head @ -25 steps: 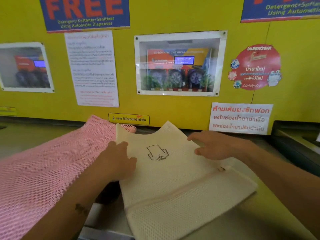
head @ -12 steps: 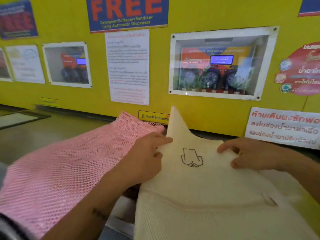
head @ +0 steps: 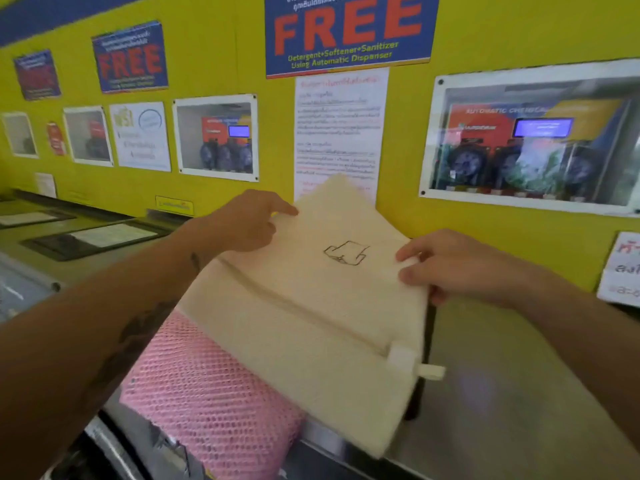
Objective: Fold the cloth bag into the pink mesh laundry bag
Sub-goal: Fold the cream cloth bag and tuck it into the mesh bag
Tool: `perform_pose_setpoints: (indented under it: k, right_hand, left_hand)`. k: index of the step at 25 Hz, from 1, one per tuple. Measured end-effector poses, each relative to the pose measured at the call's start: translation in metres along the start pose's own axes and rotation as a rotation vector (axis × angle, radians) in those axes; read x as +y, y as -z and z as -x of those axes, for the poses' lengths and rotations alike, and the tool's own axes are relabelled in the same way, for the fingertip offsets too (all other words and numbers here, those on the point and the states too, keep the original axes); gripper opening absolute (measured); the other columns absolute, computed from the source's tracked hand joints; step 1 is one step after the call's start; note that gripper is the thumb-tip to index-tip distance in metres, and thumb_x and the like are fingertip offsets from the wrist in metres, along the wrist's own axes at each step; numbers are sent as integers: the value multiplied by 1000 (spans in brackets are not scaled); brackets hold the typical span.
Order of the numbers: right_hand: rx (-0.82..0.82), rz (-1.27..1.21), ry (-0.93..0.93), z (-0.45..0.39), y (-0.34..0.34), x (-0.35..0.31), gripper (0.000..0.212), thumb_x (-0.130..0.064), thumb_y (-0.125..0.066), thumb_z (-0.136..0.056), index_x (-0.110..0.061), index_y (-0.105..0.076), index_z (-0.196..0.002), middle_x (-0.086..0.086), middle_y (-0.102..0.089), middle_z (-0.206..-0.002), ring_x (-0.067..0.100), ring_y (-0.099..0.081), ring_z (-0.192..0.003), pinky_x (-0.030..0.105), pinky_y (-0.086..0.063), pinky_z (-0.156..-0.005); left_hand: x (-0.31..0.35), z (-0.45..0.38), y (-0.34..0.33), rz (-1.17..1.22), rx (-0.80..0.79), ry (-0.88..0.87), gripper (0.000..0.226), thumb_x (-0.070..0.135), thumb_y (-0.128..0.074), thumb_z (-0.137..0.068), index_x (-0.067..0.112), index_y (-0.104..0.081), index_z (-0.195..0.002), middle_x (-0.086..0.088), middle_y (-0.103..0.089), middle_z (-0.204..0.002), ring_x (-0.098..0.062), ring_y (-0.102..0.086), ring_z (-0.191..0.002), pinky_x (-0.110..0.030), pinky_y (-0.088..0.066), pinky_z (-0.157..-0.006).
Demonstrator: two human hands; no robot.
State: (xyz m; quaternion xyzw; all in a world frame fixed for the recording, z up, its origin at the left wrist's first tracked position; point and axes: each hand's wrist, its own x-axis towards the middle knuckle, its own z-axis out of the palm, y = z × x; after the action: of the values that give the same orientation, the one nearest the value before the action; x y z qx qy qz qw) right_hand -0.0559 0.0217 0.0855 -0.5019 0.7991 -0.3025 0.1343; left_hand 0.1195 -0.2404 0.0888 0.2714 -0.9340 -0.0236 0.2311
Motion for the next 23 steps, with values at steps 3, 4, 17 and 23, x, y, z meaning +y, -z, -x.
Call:
perform_pose_setpoints:
  k: [3,4,17,23]
  right_hand:
    - [-123,378,-53,-26,-52,-16,56,-49,-58,-88,-22,-51,-137,1,-53,-138,22,-56,-117,40,-50,-93]
    - [-117,499,-41,-30,-65,-21,60,-58,-54,-86,-31,-47,-140,0,-43,-146,24,-44,-130,41,-43,-101]
    - [-166,595,193,-30,-124,-56,51,-53,-57,-87,-36,-50,-135,-10,-51,-130,13,-48,-117,36,-42,-98]
    - [-45,755,514,28,-155,-108,51,-57,-39,-91,-36,-39,-137,-11,-51,-122,13,-48,-106,35,-43,-93]
  left_hand:
    - [-37,22,-18,-90,-134,58,44,20,-67,-86,24,-59,-129,-3,-52,-136,-24,-51,-121,-35,-39,-102]
    - [-45,33,-23,-50,-159,81,41,27,-66,-87,26,-60,-128,-1,-52,-136,-22,-52,-119,-36,-40,-101]
    - [-98,98,-48,15,-156,51,36,37,-59,-90,30,-59,-126,1,-54,-133,-20,-47,-124,-32,-33,-102]
    - [-82,143,-14,199,24,-100,20,27,-60,-88,25,-70,-105,3,-68,-102,-11,-62,-92,-35,-50,-86]
